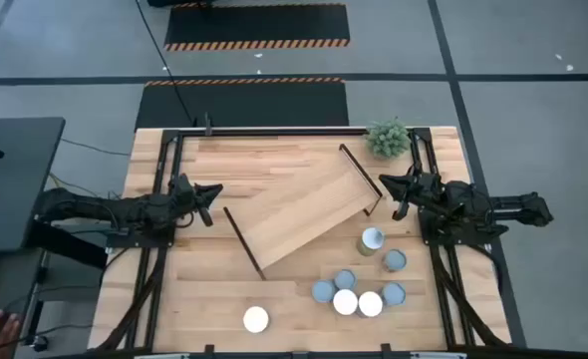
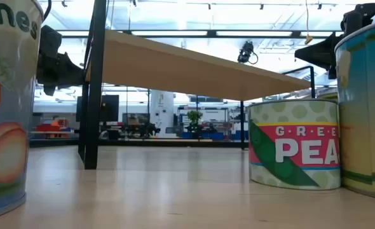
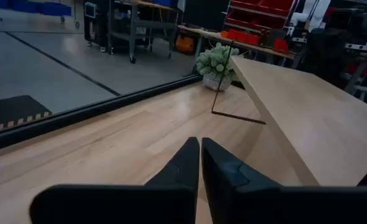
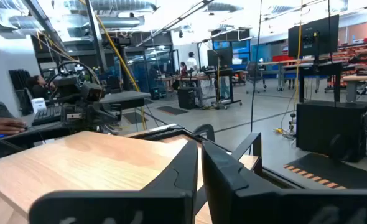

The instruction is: Pick and place cans onto a shelf

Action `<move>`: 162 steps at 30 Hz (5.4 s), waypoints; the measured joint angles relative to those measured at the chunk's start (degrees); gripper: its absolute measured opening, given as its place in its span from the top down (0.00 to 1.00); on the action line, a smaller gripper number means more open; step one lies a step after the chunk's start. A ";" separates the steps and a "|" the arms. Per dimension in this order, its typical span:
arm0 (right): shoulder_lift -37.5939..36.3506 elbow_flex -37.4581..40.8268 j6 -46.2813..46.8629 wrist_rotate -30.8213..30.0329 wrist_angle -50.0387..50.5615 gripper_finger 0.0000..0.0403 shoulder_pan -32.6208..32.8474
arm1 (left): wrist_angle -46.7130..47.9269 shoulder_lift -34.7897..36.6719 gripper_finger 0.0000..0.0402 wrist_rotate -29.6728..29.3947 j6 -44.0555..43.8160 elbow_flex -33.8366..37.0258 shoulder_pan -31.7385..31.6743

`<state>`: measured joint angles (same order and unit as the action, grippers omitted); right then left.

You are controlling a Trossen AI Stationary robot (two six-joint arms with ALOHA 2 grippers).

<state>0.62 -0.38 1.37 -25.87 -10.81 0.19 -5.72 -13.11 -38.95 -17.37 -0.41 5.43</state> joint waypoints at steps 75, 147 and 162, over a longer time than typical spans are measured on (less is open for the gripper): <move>0.02 0.00 0.84 -0.02 -5.45 0.93 0.00 | -21.73 0.01 0.94 -0.22 -36.06 0.00 0.00; 56.61 -63.67 18.11 19.67 66.49 0.48 6.72 | 24.44 -22.39 0.35 19.27 -11.47 -45.80 0.07; 63.08 -63.42 22.80 18.54 77.72 0.44 16.13 | 25.23 -23.04 0.36 19.09 -10.74 -47.25 0.02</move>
<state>63.70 -63.80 24.16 -7.32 66.92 16.32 19.52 -36.16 -19.86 -28.11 -47.66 5.45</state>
